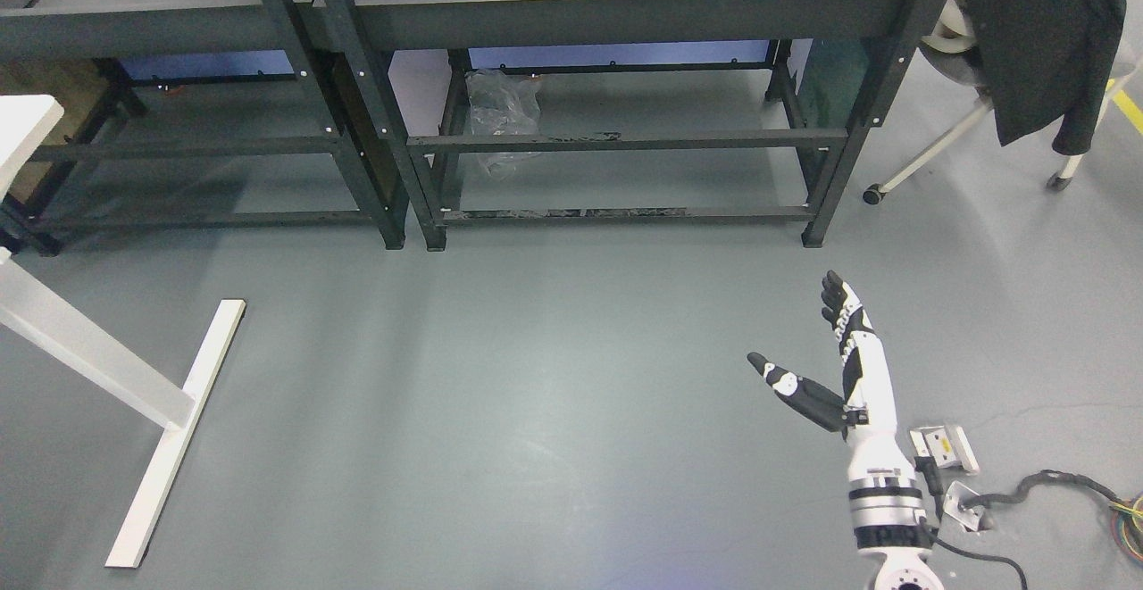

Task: Pick pink block from left shelf to tray
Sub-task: 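Drive toward the shelf while raising the right hand toward the green tray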

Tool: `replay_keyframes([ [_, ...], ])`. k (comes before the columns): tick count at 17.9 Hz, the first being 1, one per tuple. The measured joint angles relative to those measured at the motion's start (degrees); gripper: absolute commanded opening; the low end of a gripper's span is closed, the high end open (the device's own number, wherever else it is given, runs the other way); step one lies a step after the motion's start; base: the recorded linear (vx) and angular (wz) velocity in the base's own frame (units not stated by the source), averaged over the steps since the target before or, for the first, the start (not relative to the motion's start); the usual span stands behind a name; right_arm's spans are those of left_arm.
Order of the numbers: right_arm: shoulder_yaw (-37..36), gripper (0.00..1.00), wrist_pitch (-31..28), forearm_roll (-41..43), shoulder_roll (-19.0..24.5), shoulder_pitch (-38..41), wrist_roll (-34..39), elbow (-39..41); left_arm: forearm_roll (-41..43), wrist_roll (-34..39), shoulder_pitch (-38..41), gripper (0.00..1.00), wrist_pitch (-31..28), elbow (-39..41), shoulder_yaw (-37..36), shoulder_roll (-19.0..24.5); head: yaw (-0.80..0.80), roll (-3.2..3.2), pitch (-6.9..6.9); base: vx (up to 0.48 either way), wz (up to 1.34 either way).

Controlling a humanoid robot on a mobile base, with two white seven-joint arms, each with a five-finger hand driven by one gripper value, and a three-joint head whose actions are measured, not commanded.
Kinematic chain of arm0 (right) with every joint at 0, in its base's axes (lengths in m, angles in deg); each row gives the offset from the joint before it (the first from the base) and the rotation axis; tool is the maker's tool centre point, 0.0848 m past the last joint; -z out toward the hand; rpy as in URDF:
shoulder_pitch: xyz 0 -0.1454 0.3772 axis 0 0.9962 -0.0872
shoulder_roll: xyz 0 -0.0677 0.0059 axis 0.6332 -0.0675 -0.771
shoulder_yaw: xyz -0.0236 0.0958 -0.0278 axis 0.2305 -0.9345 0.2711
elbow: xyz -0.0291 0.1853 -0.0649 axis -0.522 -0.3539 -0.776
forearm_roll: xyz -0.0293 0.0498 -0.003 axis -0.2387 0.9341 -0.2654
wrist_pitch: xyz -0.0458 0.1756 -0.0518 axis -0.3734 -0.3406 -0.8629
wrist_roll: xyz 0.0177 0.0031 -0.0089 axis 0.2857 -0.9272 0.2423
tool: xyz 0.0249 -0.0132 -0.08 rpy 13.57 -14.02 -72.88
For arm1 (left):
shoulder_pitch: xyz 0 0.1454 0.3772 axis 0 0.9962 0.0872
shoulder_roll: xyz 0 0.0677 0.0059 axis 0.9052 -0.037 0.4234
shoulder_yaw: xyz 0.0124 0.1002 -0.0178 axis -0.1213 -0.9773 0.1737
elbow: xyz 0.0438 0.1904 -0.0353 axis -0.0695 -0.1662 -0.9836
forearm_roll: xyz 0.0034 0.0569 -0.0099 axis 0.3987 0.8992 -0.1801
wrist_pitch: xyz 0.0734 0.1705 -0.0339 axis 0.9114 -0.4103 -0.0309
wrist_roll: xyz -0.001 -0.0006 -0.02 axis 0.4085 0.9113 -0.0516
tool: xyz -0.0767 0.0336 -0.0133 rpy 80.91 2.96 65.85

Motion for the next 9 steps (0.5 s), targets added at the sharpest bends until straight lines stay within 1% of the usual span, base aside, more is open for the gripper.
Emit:
replay_keyframes([
  [5, 0.28, 1.0, -0.02, 0.74, 0.0, 0.0, 0.4, -0.01, 0.0, 0.0, 0.0, 1.0, 0.0, 0.0, 0.0, 0.0, 0.0, 0.0, 0.0, 0.0, 0.0],
  [9, 0.39, 1.0, 0.0, 3.51, 0.0, 0.01, 0.56, 0.0, 0.0, 0.0, 0.0, 1.0, 0.0, 0.0, 0.0, 0.0, 0.0, 0.0, 0.0, 0.0, 0.0],
])
